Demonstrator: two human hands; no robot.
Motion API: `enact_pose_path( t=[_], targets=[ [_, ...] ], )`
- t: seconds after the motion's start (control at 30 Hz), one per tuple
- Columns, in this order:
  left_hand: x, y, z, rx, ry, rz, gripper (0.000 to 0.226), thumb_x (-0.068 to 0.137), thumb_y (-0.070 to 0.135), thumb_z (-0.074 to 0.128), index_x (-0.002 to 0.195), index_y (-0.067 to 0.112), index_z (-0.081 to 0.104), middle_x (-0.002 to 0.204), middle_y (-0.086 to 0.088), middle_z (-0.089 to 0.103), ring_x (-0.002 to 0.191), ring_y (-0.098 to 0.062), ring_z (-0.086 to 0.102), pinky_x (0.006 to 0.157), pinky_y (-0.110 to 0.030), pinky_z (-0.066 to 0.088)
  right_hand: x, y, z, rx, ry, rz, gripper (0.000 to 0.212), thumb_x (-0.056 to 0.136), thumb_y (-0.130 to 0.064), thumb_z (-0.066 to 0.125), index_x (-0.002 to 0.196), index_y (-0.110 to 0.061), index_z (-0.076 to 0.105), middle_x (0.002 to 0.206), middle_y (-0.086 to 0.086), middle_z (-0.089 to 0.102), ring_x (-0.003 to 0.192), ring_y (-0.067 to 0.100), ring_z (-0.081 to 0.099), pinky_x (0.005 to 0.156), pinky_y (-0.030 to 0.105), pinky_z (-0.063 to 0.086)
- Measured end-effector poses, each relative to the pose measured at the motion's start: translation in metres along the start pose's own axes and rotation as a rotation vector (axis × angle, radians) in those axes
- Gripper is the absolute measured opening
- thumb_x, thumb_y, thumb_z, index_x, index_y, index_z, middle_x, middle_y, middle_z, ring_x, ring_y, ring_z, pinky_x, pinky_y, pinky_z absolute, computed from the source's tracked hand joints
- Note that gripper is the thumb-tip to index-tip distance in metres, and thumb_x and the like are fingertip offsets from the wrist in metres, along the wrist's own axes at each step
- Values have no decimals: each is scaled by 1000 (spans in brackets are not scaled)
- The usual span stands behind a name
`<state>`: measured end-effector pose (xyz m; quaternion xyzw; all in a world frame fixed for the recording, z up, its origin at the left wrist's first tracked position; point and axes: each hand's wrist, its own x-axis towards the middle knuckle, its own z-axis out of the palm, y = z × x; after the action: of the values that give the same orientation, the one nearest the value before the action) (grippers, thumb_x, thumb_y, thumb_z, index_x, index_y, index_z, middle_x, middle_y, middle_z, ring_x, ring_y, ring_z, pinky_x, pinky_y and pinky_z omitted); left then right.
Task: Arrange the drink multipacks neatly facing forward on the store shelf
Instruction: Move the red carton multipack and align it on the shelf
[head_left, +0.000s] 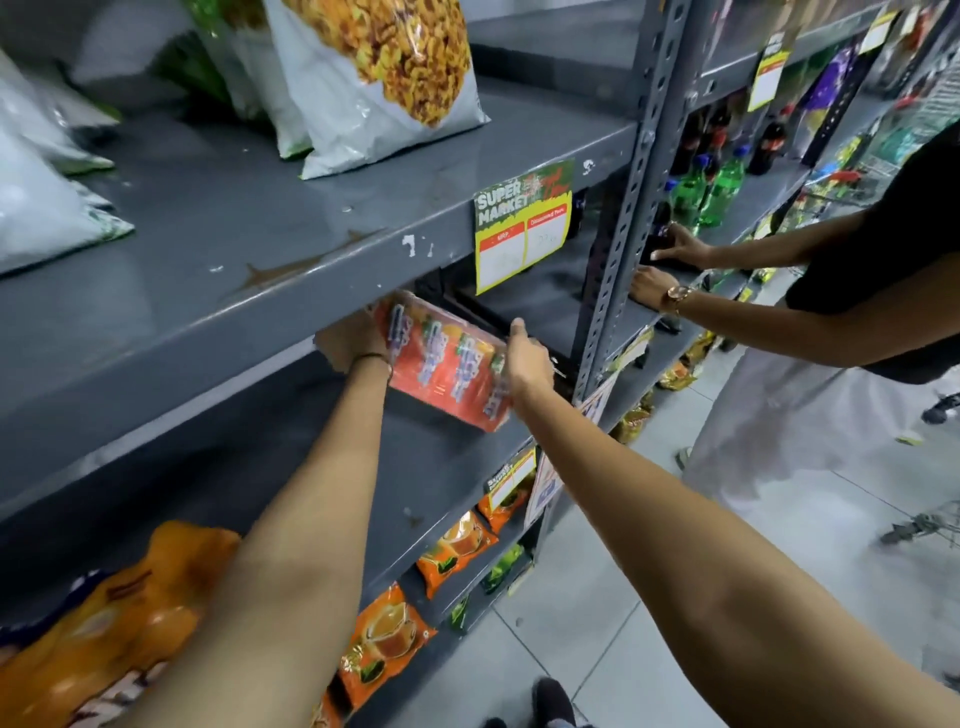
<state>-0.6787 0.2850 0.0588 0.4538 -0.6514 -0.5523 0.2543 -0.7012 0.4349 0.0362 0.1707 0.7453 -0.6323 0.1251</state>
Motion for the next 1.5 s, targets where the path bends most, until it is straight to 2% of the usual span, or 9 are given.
enact_pose_path(
  t=[0.13, 0.33, 0.53, 0.77, 0.9, 1.03, 1.3, 1.43, 1.5],
  targets=[
    [-9, -34, -18, -270, 219, -68, 46, 95, 33, 48, 122, -4, 54, 131, -22, 58, 119, -33, 56, 87, -27, 43, 8, 11, -3, 161, -33, -74, 35, 94, -44, 44, 77, -18, 60, 97, 11, 67, 92, 29, 63, 84, 39, 48],
    [-43, -103, -28, -185, 271, -192, 40, 91, 40, 53, 94, 1, 60, 111, -24, 67, 104, -36, 62, 80, -31, 46, 33, 14, -16, 130, -180, -13, 15, 81, -30, 62, 85, -18, 68, 112, 15, 69, 102, 33, 66, 93, 40, 54],
    [-19, -105, -34, -148, 67, -132, 43, 91, 26, 54, 132, 16, 50, 127, -17, 61, 104, -30, 63, 96, -39, 50, 17, -9, -18, -303, -80, -147, 50, 96, -30, 44, 129, 7, 45, 135, 26, 53, 125, 39, 51, 101, 39, 41],
    [-30, -99, -34, -136, 21, -138, 38, 98, 15, 45, 136, 12, 46, 74, 5, 56, 59, -9, 53, 47, -19, 47, 25, 1, 4, -359, -342, -4, 78, 92, -43, 48, 147, 4, 17, 155, 25, 22, 140, 38, 31, 116, 45, 29],
    [-46, -104, -37, -141, 58, -166, 40, 99, 15, 41, 139, 15, 44, 76, 3, 58, 61, -10, 56, 51, -23, 47, 28, -3, 7, -386, -397, 1, 96, 91, -50, 48, 149, 5, -5, 159, 23, -1, 148, 38, 5, 119, 46, 15],
    [-71, -103, -45, -136, 54, -197, 43, 96, 14, 46, 139, 18, 44, 109, -5, 63, 87, -17, 62, 66, -22, 51, 47, -16, 20, -241, -520, 17, 99, 84, -58, 53, 152, -9, 0, 160, 18, 9, 142, 37, 28, 108, 39, 35],
    [-114, -109, -31, 138, -251, -299, 90, 58, 41, 81, 135, 9, 47, 139, -8, 54, 122, -24, 54, 105, -38, 45, 81, -11, 93, -299, -941, -122, 55, 83, -52, 54, 116, -9, 61, 110, 10, 67, 103, 27, 64, 105, 43, 45],
    [-126, -98, -15, 90, -552, -345, 52, 87, 12, 64, 135, 17, 46, 130, -7, 57, 109, -17, 56, 88, -27, 50, 24, -45, 54, -525, -1259, -192, 55, 100, -44, 32, 141, -9, 40, 135, -5, 45, 119, 10, 45, 83, 15, 48],
    [-119, -93, -22, 73, -561, -348, 39, 89, 14, 62, 126, 21, 51, 116, -8, 58, 97, -17, 57, 77, -25, 50, 23, -51, 43, -578, -1247, -289, 61, 99, -46, 34, 148, -10, 27, 151, -6, 33, 137, 10, 33, 104, 21, 39]
  ],
)
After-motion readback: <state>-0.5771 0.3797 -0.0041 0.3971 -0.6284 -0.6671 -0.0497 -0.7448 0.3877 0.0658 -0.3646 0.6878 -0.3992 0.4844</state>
